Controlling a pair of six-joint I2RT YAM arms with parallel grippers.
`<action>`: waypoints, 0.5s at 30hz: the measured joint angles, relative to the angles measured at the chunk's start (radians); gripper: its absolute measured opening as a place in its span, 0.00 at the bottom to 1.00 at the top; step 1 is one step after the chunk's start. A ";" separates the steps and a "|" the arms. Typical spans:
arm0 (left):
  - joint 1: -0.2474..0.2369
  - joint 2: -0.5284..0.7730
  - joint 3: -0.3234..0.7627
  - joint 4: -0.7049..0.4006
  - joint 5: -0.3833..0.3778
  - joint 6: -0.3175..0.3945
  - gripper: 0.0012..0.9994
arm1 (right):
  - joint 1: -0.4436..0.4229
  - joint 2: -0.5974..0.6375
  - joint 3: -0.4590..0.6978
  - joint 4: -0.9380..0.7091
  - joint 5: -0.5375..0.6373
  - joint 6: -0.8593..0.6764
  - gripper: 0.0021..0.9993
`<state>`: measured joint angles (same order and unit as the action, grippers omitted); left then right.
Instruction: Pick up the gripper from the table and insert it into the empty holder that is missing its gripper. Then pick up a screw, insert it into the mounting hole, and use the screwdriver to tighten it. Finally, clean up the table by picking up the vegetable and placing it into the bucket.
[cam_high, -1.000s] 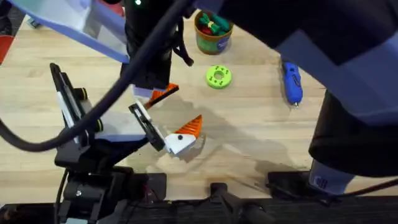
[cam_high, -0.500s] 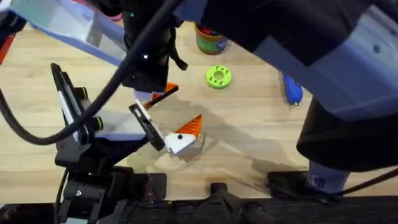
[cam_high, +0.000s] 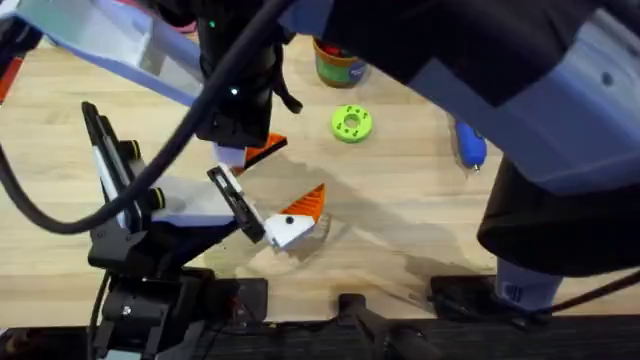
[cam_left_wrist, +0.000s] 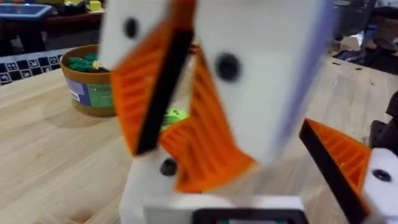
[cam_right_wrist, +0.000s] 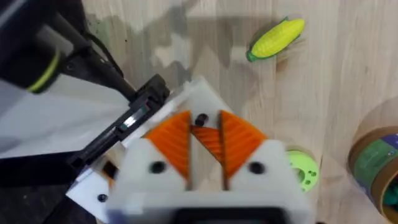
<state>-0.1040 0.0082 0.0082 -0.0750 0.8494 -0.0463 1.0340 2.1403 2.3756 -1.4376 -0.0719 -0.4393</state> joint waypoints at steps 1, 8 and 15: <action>0.000 0.000 0.000 0.000 0.000 0.000 0.99 | 0.000 0.000 0.000 0.001 0.000 0.001 0.29; 0.000 -0.001 0.000 0.000 0.000 0.001 0.99 | -0.021 -0.007 0.005 0.003 0.042 0.006 0.99; 0.000 -0.001 0.000 0.000 0.001 0.001 0.99 | -0.026 -0.035 0.004 0.032 0.029 0.069 0.99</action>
<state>-0.1043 0.0072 0.0082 -0.0750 0.8504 -0.0452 1.0085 2.1057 2.3798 -1.4055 -0.0432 -0.3698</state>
